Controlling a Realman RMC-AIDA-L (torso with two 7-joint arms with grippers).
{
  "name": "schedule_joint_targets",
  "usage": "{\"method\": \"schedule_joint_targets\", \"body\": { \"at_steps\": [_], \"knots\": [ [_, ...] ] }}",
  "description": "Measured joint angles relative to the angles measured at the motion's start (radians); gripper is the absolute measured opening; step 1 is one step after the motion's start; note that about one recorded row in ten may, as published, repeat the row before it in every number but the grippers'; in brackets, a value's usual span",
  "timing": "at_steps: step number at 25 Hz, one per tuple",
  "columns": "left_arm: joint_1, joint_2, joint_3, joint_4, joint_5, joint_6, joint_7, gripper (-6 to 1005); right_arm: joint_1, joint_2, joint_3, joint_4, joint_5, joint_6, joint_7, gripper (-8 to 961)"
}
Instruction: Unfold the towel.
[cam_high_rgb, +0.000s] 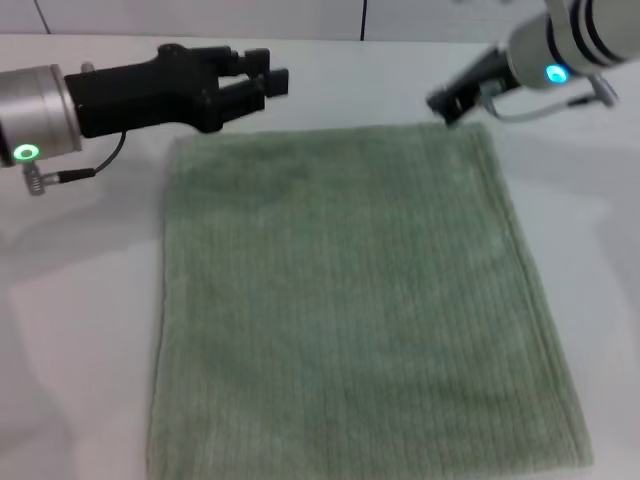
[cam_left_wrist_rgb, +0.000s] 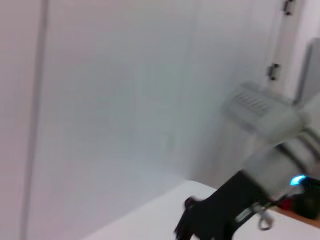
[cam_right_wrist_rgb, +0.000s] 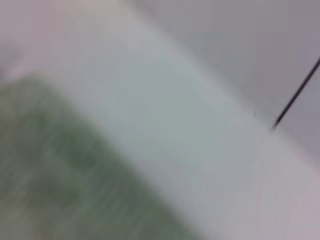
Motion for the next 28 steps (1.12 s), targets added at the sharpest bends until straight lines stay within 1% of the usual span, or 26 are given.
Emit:
{"method": "schedule_joint_targets", "body": {
  "at_steps": [2,5,6,8,10,11,12,13,14,16,17,19,23,25,26,28],
  "knots": [
    [-0.016,-0.003,-0.001,-0.067,-0.04,-0.084,0.069,384,-0.012,0.01,-0.026,-0.041,0.005,-0.073,0.0,96],
    [-0.022,-0.005,-0.002,-0.148,-0.161,-0.166,0.175,384,-0.028,0.016,-0.091,-0.069,0.061,-0.208,0.0,97],
    [-0.02,-0.005,-0.003,-0.188,-0.241,-0.201,0.229,382,-0.036,0.017,-0.114,-0.076,0.079,-0.246,0.0,97],
    [-0.015,-0.005,-0.005,-0.234,-0.35,-0.248,0.303,379,-0.062,0.02,-0.181,-0.092,0.129,-0.362,0.0,98],
    [-0.012,-0.005,-0.007,-0.282,-0.456,-0.297,0.368,375,-0.1,0.022,-0.265,-0.114,0.18,-0.503,0.0,98],
    [-0.012,-0.005,-0.007,-0.282,-0.456,-0.297,0.368,376,-0.121,0.023,-0.307,-0.124,0.203,-0.574,0.0,99],
    [-0.012,-0.005,-0.007,-0.311,-0.52,-0.325,0.413,376,-0.145,0.023,-0.356,-0.138,0.232,-0.666,0.003,99],
    [-0.013,-0.006,-0.008,-0.352,-0.617,-0.361,0.486,377,-0.171,0.023,-0.406,-0.149,0.259,-0.752,0.005,99],
    [-0.013,-0.006,-0.008,-0.352,-0.617,-0.361,0.486,378,-0.196,0.023,-0.458,-0.157,0.288,-0.86,0.006,99],
    [-0.016,-0.008,-0.01,-0.386,-0.7,-0.384,0.554,379,-0.24,0.024,-0.554,-0.161,0.333,-1.042,0.007,100],
    [-0.018,-0.009,-0.011,-0.415,-0.777,-0.392,0.615,380,-0.26,0.023,-0.605,-0.16,0.35,-1.144,0.009,100],
    [-0.019,-0.01,-0.012,-0.428,-0.819,-0.394,0.648,381,-0.296,0.024,-0.697,-0.147,0.369,-1.321,0.018,101],
    [-0.021,-0.012,-0.016,-0.471,-0.94,-0.397,0.753,384,-0.353,0.026,-0.823,-0.076,0.369,-1.649,0.122,102],
    [-0.031,-0.015,-0.016,-0.517,-1.033,-0.394,0.851,386,-0.374,0.025,-0.863,-0.011,0.365,-1.814,0.199,102],
    [-0.031,-0.015,-0.016,-0.517,-1.033,-0.394,0.851,386,-0.383,0.025,-0.877,0.035,0.364,-1.903,0.249,103],
    [-0.05,-0.016,-0.017,-0.583,-1.149,-0.389,0.975,388,-0.395,0.025,-0.895,0.128,0.364,-2.035,0.354,103]
  ]
}}
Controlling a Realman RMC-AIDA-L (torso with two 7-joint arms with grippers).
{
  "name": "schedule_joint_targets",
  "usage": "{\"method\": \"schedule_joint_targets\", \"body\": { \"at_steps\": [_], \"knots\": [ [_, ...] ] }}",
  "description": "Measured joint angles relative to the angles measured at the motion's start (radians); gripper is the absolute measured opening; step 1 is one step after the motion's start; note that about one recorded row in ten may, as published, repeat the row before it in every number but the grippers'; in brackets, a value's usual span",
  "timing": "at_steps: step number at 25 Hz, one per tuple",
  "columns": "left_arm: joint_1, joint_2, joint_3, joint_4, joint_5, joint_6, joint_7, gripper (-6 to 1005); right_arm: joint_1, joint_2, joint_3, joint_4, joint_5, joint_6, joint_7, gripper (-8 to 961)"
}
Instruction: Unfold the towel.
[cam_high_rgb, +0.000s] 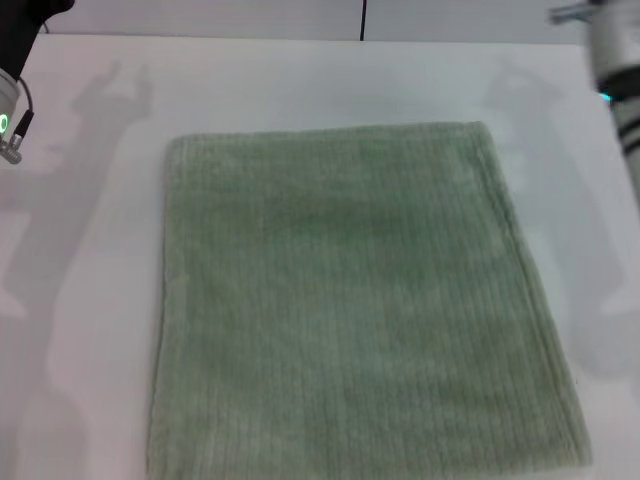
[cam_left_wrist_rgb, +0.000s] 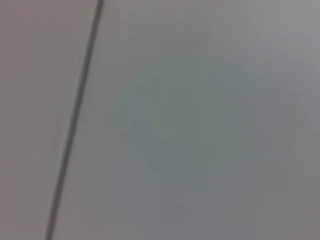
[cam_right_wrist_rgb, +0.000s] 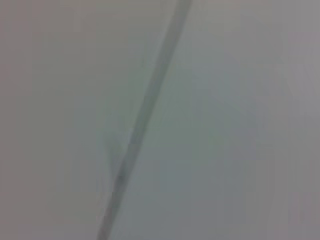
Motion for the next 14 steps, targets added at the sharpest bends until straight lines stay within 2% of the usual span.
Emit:
{"method": "schedule_joint_targets", "body": {
  "at_steps": [4,8,12,14],
  "knots": [
    [-0.008,0.0,0.002,-0.031,-0.039,-0.003,0.074,390,-0.034,-0.007,0.0,0.145,0.0,-0.11,0.215,104],
    [-0.007,0.0,0.006,-0.035,-0.036,-0.007,0.077,393,-0.051,-0.009,0.004,0.313,-0.001,-0.222,0.408,105],
    [-0.004,0.0,0.032,-0.044,-0.026,-0.009,0.073,396,-0.053,-0.01,0.01,0.427,-0.001,-0.277,0.502,106],
    [-0.002,-0.002,0.03,-0.049,-0.033,-0.002,0.073,591,-0.056,-0.012,0.014,0.454,-0.001,-0.295,0.515,106]
  ]
}}
